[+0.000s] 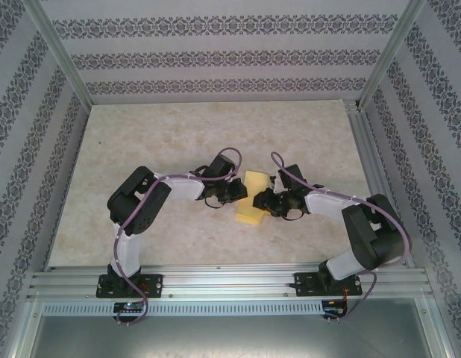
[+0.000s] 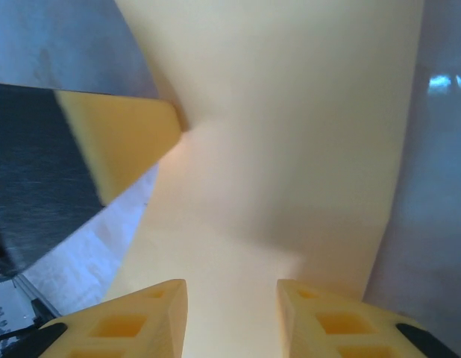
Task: Fold a paper plane with a square sheet of paper (pick it up from the middle)
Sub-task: Fold the square sheet of paper in half at the center of the table.
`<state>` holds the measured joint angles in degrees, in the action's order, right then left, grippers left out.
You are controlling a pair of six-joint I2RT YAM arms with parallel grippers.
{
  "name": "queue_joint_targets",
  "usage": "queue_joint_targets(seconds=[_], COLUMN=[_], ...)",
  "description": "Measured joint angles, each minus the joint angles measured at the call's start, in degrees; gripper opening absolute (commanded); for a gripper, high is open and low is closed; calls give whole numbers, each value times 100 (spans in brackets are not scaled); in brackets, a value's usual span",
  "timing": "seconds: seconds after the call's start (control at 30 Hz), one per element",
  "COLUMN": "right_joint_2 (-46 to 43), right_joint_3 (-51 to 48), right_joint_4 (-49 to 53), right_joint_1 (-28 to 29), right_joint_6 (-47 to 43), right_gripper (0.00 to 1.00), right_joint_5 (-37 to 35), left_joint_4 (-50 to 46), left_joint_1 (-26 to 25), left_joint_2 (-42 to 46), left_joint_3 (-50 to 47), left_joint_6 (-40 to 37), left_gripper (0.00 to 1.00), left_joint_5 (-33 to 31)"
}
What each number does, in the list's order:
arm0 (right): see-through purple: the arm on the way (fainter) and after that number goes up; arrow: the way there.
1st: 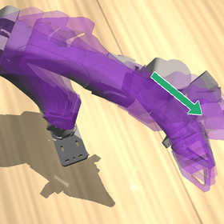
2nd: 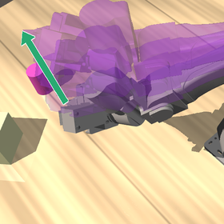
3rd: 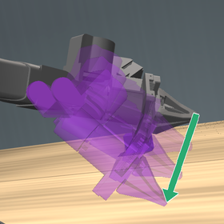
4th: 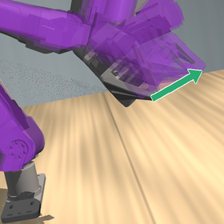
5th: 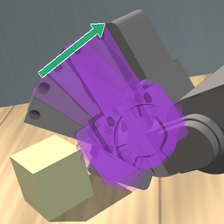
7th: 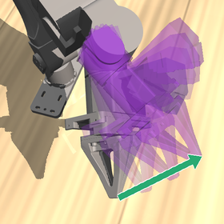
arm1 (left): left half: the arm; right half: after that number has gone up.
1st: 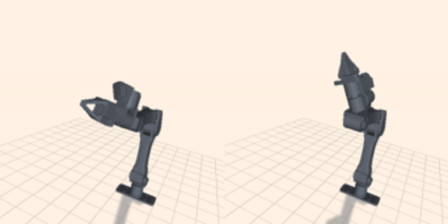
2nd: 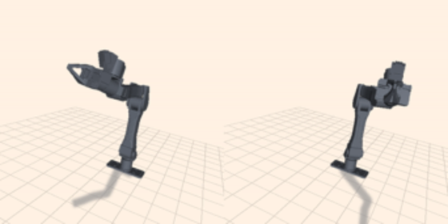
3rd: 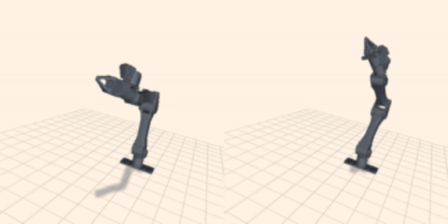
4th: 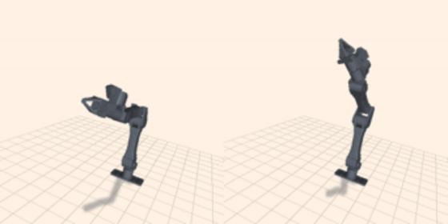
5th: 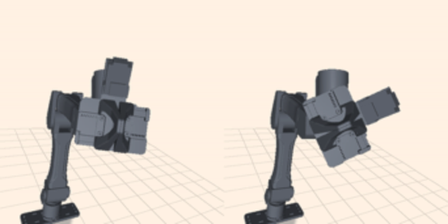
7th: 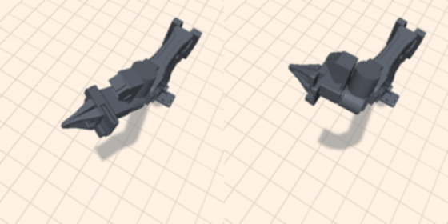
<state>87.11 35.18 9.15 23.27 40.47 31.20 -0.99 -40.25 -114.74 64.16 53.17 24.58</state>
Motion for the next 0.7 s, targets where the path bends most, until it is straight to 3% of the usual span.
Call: queue_joint_targets(seconds=[0.27,0.7], right_joint_2=[133,-505], right_joint_3=[-105,-352], right_joint_4=[-151,-111], right_joint_1=[-11,188], right_joint_6=[15,190], right_gripper=[37,37], right_joint_5=[81,39], left_joint_4=[-2,-7], left_joint_1=[-7,-7], left_joint_2=[-4,-4], left_joint_3=[2,4], left_joint_6=[-17,-20], left_gripper=[16,15], left_joint_5=[2,2])
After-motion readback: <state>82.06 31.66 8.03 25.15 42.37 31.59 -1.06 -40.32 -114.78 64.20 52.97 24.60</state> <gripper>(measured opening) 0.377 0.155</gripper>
